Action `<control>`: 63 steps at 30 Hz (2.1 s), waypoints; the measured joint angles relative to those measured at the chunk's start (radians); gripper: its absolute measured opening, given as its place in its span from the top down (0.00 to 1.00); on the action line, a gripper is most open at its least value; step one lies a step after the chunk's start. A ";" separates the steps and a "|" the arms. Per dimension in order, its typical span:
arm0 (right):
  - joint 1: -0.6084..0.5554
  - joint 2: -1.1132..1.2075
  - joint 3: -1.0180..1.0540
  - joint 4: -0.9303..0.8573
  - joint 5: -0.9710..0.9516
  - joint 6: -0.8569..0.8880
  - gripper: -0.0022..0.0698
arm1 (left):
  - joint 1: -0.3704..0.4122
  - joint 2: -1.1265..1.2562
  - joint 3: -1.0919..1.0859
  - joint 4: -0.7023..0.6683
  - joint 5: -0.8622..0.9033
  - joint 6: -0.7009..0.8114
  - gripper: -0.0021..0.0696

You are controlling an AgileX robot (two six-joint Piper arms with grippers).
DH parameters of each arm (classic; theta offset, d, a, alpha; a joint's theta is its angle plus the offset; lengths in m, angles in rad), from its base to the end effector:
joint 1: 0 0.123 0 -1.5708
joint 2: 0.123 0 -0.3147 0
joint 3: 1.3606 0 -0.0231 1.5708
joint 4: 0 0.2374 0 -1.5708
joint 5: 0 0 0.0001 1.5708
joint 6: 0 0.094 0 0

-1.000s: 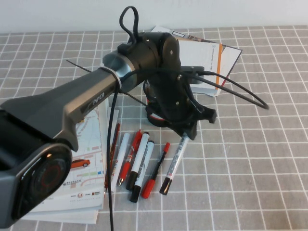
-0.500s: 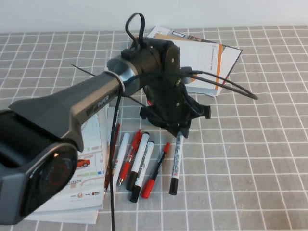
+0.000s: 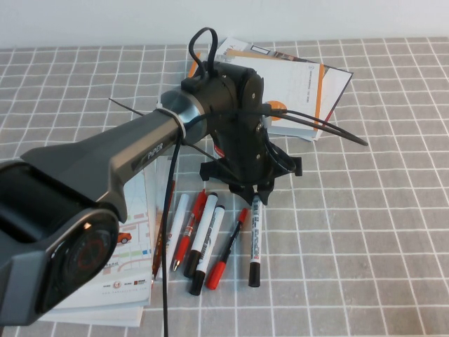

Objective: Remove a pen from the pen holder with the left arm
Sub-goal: 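Take a marker out of the pen holder and lay it on the table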

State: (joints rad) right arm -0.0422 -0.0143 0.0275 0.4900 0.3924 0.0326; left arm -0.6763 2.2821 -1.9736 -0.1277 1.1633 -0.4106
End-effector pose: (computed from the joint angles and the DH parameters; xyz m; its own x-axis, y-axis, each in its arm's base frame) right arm 0.0118 0.0165 0.1724 -0.3022 0.4766 -0.8256 0.0123 0.8679 0.4965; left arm 0.3731 -0.3136 0.2131 -0.9703 0.2117 -0.1172 0.2309 0.9549 -0.1866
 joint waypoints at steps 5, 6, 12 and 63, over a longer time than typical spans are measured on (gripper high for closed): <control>0.000 0.000 0.000 0.000 0.000 0.000 0.99 | 0.000 0.000 0.000 0.002 0.000 -0.003 0.82; 0.000 0.000 0.000 0.000 0.000 0.000 0.99 | 0.000 0.000 0.000 0.002 0.000 -0.007 0.82; 0.000 0.000 0.000 0.000 0.000 0.000 0.99 | 0.000 0.000 0.000 0.002 -0.004 -0.048 0.70; 0.000 0.000 0.000 0.004 0.002 0.000 0.99 | -0.675 -1.011 0.789 0.819 0.039 -0.318 0.97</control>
State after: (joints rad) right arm -0.0422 -0.0143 0.0275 0.4939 0.3940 0.0326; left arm -1.3511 1.2712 -1.1848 0.6914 1.2028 -0.7282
